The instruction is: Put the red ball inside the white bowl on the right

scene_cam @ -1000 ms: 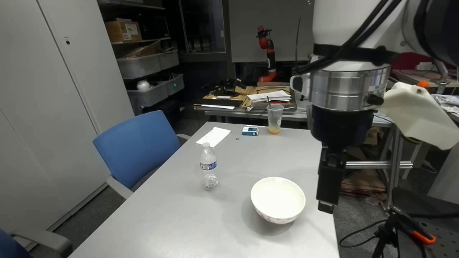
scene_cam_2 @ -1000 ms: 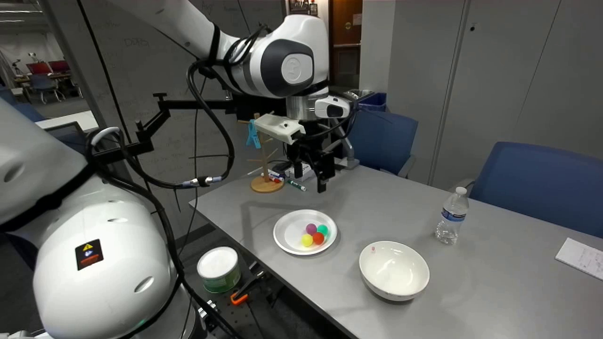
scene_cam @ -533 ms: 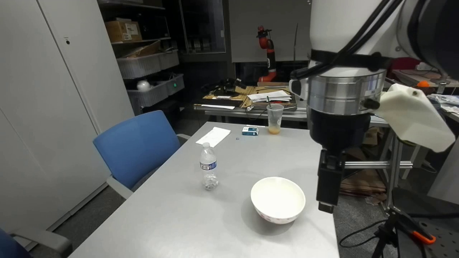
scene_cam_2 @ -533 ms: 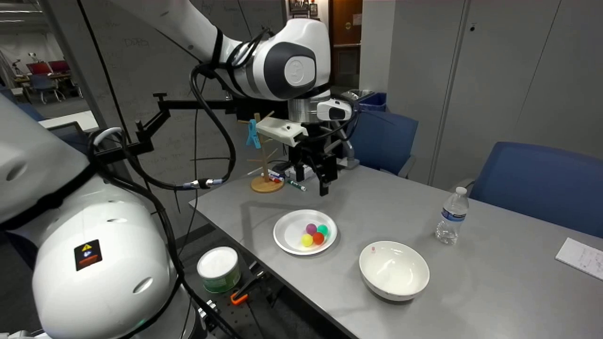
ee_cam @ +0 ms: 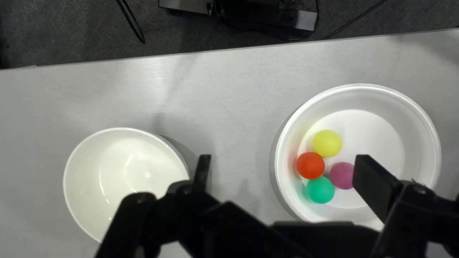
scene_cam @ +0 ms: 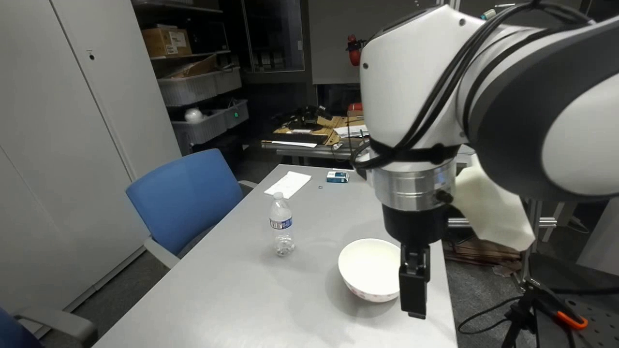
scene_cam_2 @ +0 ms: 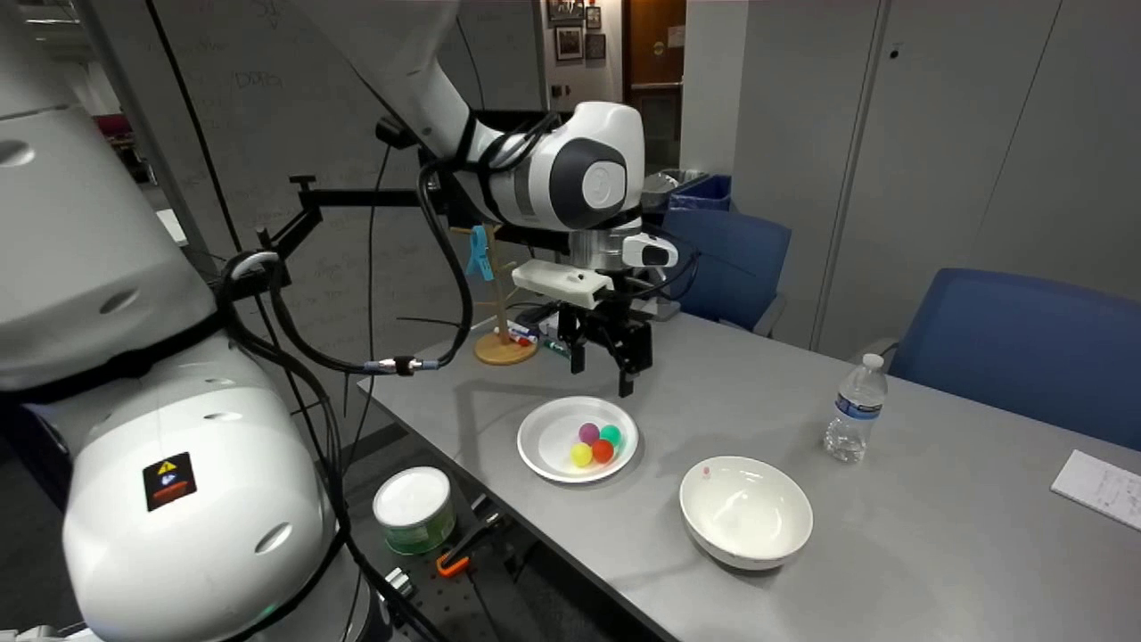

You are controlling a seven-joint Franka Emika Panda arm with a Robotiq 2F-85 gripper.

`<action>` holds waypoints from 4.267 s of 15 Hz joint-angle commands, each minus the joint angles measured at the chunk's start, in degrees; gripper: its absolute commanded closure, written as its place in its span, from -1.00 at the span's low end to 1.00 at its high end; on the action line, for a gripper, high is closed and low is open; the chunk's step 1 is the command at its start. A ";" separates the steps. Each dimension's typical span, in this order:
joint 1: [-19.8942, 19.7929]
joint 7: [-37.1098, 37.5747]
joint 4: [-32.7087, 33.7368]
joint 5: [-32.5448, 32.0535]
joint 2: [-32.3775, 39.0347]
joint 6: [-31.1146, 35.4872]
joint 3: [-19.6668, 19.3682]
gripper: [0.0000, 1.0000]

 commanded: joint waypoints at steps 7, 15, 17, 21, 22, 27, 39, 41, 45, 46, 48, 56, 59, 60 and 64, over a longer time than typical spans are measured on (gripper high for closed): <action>2.87 -11.70 7.65 4.29 15.76 3.01 1.23 -1.00; 3.39 -7.73 7.59 0.24 15.92 1.54 0.37 -1.00; 3.74 -6.45 8.79 -2.12 18.46 1.88 0.18 -1.00; 3.75 -6.50 10.17 -2.94 22.78 4.58 0.16 -1.00; 3.78 -6.65 10.58 -2.88 23.89 5.48 0.14 -1.00; 4.24 -6.65 13.18 -3.07 29.35 10.69 -0.27 -1.00; 6.77 -6.66 20.71 -1.19 41.82 12.01 0.36 -1.00; 6.87 -6.74 21.84 -0.81 42.72 11.99 0.45 -1.00; 6.87 -6.68 23.45 -0.35 43.90 11.82 0.33 -0.54; 6.85 -6.71 23.66 -0.29 44.04 11.77 0.32 -0.43; 6.77 -6.67 23.97 -0.14 44.17 11.77 0.29 -0.10; 6.31 -6.41 23.69 0.29 44.19 11.80 0.07 -0.77; 6.37 -6.34 23.33 0.29 44.41 11.73 0.11 -0.77; 6.47 -6.29 23.15 0.22 44.43 11.68 0.11 -0.80; 7.17 -6.33 22.81 -1.02 44.35 12.51 -0.38 -0.74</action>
